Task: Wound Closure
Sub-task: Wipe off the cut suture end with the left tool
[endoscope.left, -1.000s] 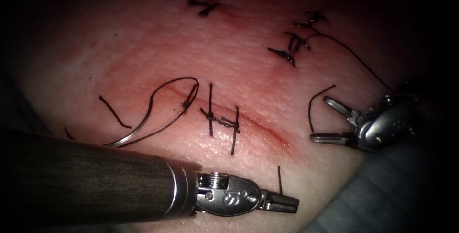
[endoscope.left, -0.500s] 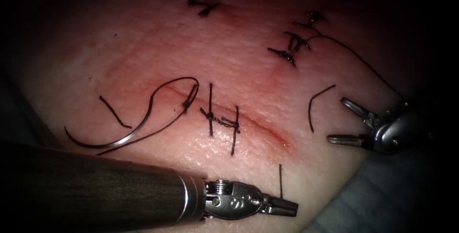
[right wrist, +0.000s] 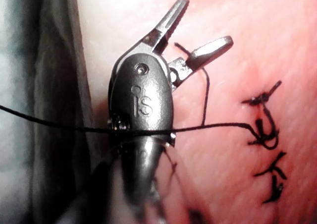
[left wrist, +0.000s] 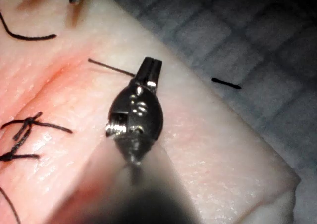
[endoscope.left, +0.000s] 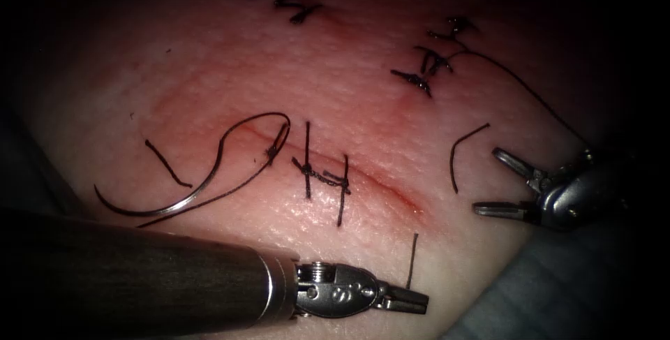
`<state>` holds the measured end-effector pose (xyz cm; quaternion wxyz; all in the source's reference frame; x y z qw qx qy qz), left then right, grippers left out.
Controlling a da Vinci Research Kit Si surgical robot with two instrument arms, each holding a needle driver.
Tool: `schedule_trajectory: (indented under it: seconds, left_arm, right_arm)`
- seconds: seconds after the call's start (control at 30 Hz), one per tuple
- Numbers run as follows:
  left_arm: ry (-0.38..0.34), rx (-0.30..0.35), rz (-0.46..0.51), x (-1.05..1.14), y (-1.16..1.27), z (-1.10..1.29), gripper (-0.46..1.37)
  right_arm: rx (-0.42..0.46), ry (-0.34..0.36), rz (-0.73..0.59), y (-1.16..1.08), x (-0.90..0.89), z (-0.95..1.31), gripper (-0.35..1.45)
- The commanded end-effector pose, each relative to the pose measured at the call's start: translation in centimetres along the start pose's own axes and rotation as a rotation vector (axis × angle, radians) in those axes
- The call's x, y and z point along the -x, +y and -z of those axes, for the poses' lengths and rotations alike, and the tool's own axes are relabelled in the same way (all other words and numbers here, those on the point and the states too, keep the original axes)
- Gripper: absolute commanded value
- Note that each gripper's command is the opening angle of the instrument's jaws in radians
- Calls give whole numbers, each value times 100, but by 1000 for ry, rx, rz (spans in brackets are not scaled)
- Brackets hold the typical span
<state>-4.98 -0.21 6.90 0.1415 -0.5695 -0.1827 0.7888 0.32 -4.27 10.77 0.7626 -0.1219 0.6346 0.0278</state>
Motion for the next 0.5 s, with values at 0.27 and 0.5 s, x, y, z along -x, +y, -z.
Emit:
schedule_trajectory:
  seconds: [0.27,0.5]
  left_arm:
    - [1,18,3,4,-3,6,-35]
    - [3,22,6,1,-1,7,-35]
  right_arm:
    - [-6,-6,1,-2,-1,-5,144]
    - [-16,-7,2,-4,-3,-14,144]
